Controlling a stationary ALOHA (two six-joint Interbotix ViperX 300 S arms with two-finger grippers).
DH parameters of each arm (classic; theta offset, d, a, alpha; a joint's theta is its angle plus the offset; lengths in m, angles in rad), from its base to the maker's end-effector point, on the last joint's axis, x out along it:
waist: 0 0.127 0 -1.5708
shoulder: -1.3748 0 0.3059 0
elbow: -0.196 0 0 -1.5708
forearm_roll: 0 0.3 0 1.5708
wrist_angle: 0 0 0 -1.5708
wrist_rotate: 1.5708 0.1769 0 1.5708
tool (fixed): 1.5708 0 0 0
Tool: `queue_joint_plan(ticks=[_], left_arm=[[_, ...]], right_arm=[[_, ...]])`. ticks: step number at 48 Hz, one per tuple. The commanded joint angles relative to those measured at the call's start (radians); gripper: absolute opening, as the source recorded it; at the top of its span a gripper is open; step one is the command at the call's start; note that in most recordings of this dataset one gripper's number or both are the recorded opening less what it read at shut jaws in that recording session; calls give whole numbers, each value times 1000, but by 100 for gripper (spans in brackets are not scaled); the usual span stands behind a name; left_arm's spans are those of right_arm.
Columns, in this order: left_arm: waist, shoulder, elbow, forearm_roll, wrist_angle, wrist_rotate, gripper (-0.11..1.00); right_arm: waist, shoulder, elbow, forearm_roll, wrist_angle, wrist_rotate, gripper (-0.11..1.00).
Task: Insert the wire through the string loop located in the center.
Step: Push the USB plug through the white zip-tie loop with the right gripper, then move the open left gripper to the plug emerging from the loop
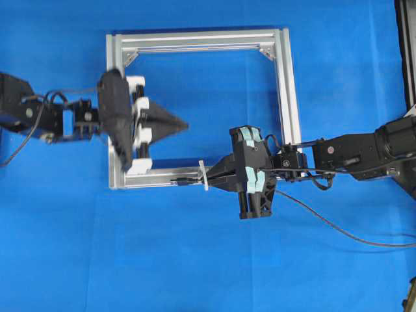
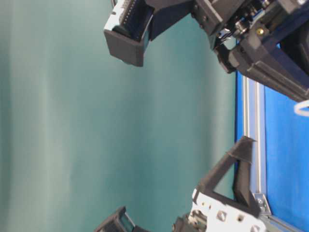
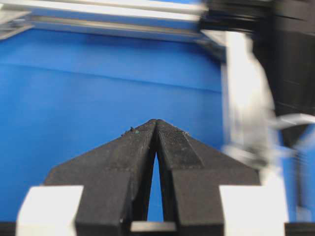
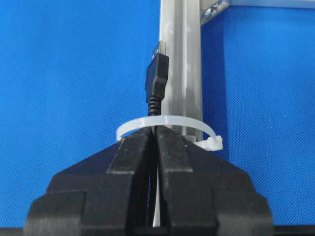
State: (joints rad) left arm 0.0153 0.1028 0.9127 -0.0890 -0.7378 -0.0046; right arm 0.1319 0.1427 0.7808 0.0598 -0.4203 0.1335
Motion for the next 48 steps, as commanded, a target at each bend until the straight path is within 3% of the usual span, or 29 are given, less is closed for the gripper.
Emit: queue_joint_plan(ticks=[1,21,48], left_arm=[[-44,-31,-6,5,-6,-2,0],[-202,-28,-17,3,9,-2,0],[-213,-11,-63,3,95,15,0]], right_arm=[[-3,-12,-18,0,-8,-2,-3],[-5,-14,-20,-2,-8,-2,-3],[-5,-14,-18,-2,-9,-2,-3]])
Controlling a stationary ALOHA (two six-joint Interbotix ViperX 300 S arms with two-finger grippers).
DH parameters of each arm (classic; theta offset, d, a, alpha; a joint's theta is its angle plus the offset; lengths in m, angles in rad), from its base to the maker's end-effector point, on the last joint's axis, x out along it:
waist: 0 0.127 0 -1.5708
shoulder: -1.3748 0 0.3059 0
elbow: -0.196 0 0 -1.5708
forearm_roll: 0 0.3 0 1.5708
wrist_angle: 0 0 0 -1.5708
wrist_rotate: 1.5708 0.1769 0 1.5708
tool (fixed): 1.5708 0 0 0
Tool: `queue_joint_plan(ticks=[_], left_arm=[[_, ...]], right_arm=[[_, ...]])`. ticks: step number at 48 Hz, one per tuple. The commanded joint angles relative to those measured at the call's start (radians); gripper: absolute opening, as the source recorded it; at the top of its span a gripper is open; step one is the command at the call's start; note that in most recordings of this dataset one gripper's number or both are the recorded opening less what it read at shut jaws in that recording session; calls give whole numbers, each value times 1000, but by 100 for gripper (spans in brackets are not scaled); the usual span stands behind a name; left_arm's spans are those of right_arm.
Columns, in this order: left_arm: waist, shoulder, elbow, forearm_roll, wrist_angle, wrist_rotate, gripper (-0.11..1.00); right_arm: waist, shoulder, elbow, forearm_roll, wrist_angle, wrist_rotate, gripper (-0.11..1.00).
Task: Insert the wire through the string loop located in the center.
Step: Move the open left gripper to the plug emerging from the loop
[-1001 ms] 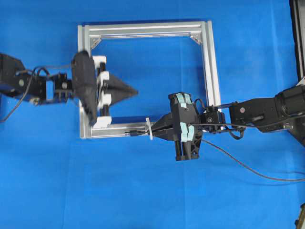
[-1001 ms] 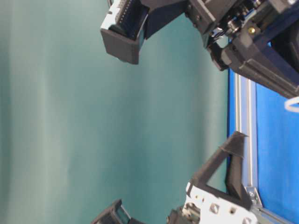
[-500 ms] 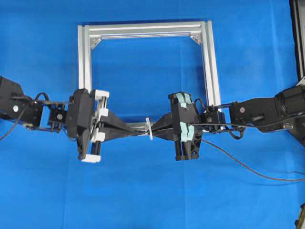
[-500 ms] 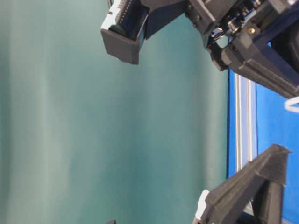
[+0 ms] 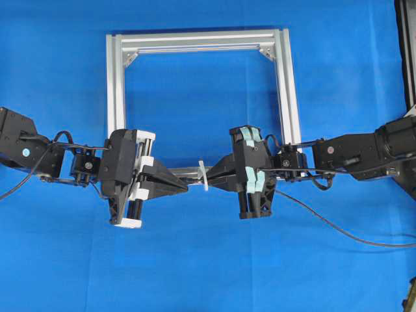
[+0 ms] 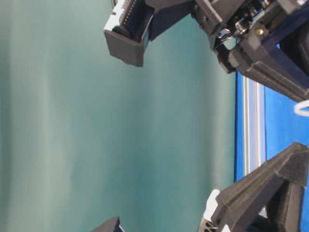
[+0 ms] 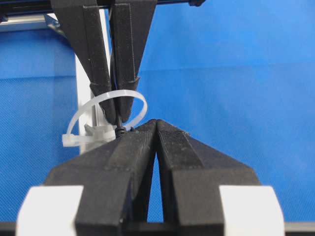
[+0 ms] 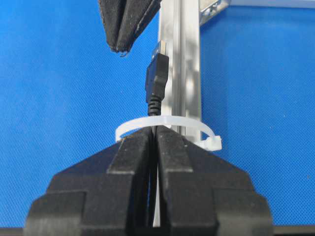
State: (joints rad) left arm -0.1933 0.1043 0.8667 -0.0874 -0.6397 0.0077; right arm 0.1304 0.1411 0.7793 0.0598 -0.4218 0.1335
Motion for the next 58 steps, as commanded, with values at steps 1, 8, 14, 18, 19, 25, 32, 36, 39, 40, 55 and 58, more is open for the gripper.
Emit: queue_joint_plan(ticks=[1,8,14,18,19,25,32,36,39,40,55,58], left_arm=[[-5,-12,-15,2,-3,3,0],[-3,-14,-15,2,-3,3,0],[-3,-12,-17,2,-5,-2,12],[-3,-12,-20,2,-5,-8,34],[-3,-12,-20,2,-5,-8,41],[-2,-12,-20,2,-3,-2,78],[2,-11,-21,2,6,-2,92],[5,-11,-21,2,21,-3,90],[6,-9,-21,2,34,-3,89],[6,-8,-23,2,37,-3,89],[11,49,-40,2,49,-9,89],[11,52,-44,2,51,-9,89]], right_arm=[[-3,-12,-17,0,-8,-2,-3],[-3,-12,-17,-2,-8,-2,-3],[-3,-12,-17,-2,-8,-2,-3],[-3,-12,-17,-2,-8,-2,-3],[-3,-12,-17,-2,-8,-2,-3],[-3,-12,-17,0,-8,-2,-3],[-3,-12,-17,-2,-8,-2,-3],[-3,-12,-18,-2,-8,-2,-3],[-3,-11,-17,0,-8,-2,-3],[-3,-12,-17,-2,-8,-2,-3],[-3,-11,-17,-12,-9,-3,-3],[-3,-12,-17,-12,-11,-3,-3]])
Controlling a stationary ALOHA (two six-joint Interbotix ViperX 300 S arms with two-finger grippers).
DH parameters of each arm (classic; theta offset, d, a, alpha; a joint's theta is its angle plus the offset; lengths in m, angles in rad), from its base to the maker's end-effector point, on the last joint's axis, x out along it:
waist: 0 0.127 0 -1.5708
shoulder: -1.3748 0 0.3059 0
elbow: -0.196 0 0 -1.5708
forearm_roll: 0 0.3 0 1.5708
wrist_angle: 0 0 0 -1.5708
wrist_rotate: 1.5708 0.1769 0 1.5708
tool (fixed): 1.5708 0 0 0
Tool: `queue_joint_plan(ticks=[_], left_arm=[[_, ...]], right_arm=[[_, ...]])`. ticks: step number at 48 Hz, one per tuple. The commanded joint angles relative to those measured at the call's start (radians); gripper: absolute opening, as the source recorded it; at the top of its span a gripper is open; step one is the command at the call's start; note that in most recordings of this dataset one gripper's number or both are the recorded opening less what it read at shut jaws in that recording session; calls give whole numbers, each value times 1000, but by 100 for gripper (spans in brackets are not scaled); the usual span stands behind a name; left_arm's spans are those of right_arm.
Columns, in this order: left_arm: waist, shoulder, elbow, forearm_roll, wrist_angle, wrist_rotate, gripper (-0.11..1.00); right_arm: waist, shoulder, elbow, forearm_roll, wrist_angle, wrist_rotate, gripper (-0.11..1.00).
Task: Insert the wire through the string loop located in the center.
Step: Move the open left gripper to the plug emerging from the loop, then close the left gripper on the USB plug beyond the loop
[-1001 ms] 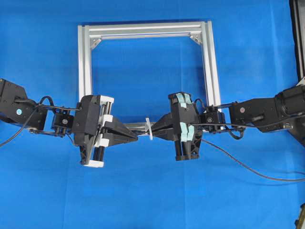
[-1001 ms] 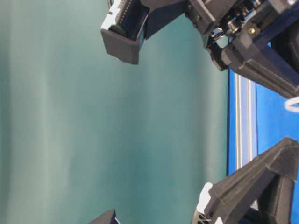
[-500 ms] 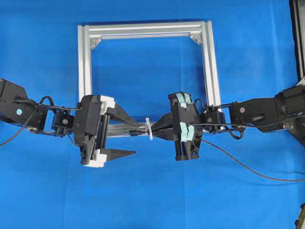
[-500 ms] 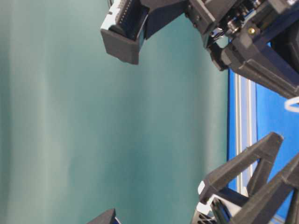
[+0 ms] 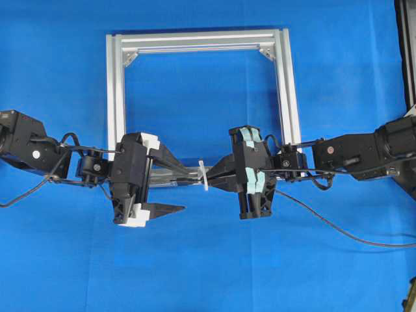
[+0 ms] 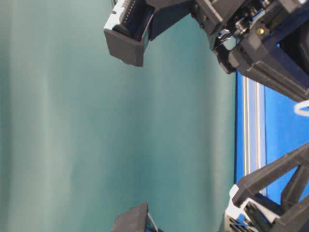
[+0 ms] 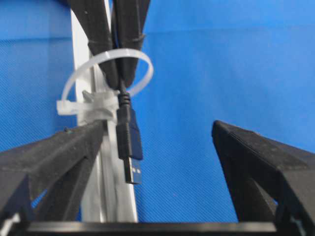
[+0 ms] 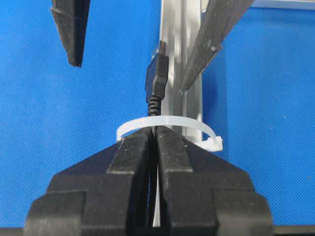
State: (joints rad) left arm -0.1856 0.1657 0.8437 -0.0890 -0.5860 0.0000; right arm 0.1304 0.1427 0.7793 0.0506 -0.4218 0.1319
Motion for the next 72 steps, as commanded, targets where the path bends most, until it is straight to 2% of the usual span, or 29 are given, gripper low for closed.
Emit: queue_joint_plan(ticks=[1,48,58,64,67,72], left_arm=[[3,-9,-21,3,-2,0,89],[3,-9,-25,3,8,-2,85],[3,-9,-25,3,14,-3,81],[6,-9,-28,3,17,-6,72],[11,-9,-35,3,18,-6,58],[17,-8,-40,3,21,-5,26]], right_arm=[[-3,-14,-17,-3,-9,0,-3],[-3,-12,-17,-3,-9,-2,-3],[-3,-14,-17,-3,-9,-2,-3],[-3,-12,-17,-3,-9,-2,-3],[-3,-14,-17,-3,-9,-2,-3],[-3,-14,-18,-3,-11,-2,-3]])
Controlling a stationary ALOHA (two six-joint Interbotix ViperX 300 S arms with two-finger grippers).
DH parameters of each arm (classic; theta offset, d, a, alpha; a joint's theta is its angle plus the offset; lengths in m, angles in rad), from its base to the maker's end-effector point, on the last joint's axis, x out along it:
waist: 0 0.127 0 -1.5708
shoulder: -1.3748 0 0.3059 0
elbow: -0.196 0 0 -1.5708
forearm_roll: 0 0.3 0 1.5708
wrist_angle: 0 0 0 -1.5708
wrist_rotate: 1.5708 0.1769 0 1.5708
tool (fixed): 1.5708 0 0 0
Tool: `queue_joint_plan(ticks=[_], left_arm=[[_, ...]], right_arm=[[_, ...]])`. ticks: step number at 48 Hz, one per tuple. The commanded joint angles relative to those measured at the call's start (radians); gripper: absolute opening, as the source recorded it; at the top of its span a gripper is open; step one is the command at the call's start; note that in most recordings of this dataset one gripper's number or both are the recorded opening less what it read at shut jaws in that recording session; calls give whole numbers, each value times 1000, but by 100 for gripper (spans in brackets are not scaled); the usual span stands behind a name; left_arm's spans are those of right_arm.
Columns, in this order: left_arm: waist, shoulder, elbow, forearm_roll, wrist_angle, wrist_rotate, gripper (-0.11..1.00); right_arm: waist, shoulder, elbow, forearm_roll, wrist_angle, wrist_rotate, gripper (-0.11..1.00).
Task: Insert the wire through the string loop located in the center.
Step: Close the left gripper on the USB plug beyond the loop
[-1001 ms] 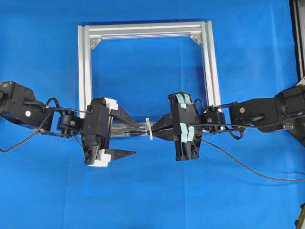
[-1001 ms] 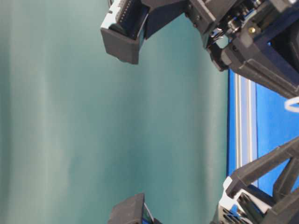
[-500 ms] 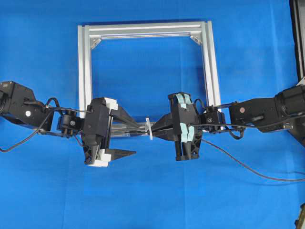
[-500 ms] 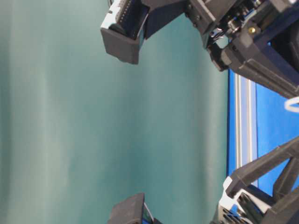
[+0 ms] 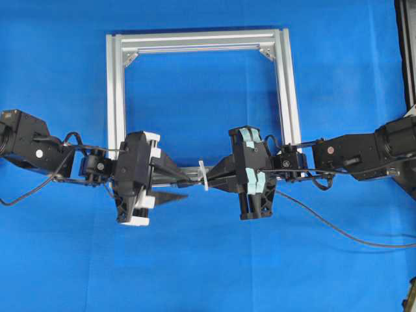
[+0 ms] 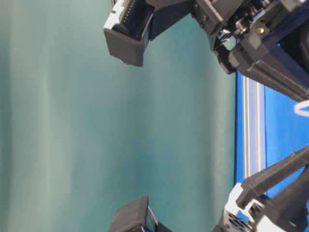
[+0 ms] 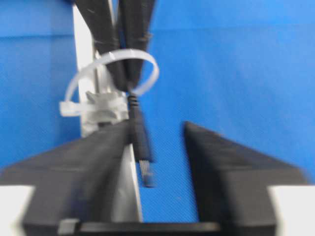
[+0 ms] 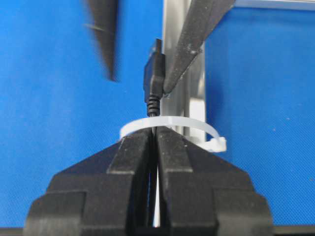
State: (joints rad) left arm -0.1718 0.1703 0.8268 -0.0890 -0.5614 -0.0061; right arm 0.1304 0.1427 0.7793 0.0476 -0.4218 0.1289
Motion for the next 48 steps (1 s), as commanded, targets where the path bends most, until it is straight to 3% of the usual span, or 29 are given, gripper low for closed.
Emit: queue_joint_plan(ticks=[1,4,28,34,42,46,48], left_arm=[[5,-12,-23,3,-2,2,20],[9,-12,-21,3,5,3,8],[14,-12,-23,3,14,3,8],[14,-12,-23,3,14,3,8],[14,-12,-23,3,14,3,8],[14,-12,-23,3,14,3,8],[12,-12,-23,3,14,3,8]], right_arm=[[-3,-14,-17,0,-9,2,-3],[-3,-14,-18,0,-11,2,-3],[-12,-14,-18,0,-5,3,1],[-17,-14,-18,3,-2,3,21],[-20,-14,-17,0,3,3,68],[-21,-14,-17,0,15,3,86],[-20,-15,-15,0,23,3,89]])
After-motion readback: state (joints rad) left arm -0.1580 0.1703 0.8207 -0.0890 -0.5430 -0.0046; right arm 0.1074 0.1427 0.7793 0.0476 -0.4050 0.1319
